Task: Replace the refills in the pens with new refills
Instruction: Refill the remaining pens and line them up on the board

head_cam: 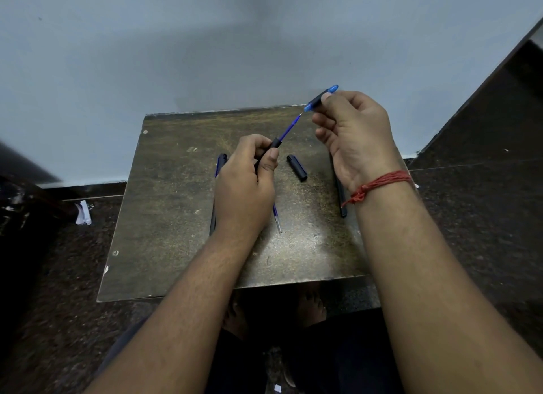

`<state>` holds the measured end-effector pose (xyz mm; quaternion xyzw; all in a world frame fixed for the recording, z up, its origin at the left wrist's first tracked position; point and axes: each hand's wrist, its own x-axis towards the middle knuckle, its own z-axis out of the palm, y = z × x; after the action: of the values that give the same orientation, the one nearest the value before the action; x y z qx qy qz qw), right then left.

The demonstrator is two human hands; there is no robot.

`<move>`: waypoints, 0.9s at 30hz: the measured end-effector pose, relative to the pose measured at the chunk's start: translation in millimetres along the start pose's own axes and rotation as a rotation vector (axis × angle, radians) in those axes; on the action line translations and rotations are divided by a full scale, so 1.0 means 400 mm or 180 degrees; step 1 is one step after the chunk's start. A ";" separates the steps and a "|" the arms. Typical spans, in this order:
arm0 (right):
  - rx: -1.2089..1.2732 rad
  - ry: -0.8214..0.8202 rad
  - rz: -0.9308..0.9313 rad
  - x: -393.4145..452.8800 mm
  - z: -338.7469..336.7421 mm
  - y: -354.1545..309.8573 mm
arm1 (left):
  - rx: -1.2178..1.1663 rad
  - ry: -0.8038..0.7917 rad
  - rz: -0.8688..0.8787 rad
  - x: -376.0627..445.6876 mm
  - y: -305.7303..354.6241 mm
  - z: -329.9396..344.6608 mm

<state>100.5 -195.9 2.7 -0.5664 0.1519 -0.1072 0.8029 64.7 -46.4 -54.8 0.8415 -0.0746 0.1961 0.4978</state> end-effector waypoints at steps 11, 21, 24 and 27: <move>-0.0840 -0.0341 -0.0186 -0.006 0.012 0.020 | 0.0076 0.0025 -0.0010 0.000 0.000 0.000; -0.0916 -0.0700 -0.0048 -0.032 0.048 0.041 | 0.0007 0.0114 -0.0114 0.003 0.002 -0.005; -0.1053 -0.0837 -0.0098 -0.031 0.045 0.043 | 0.0030 0.0118 -0.0093 0.003 0.004 -0.004; -0.1079 -0.0940 -0.0014 -0.031 0.042 0.041 | 0.0017 0.0097 -0.0085 0.003 0.004 -0.007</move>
<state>95.1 -171.3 -5.8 -0.7032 0.0473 0.0022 0.7094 64.4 -44.7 -52.1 0.8407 -0.0552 0.2024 0.4992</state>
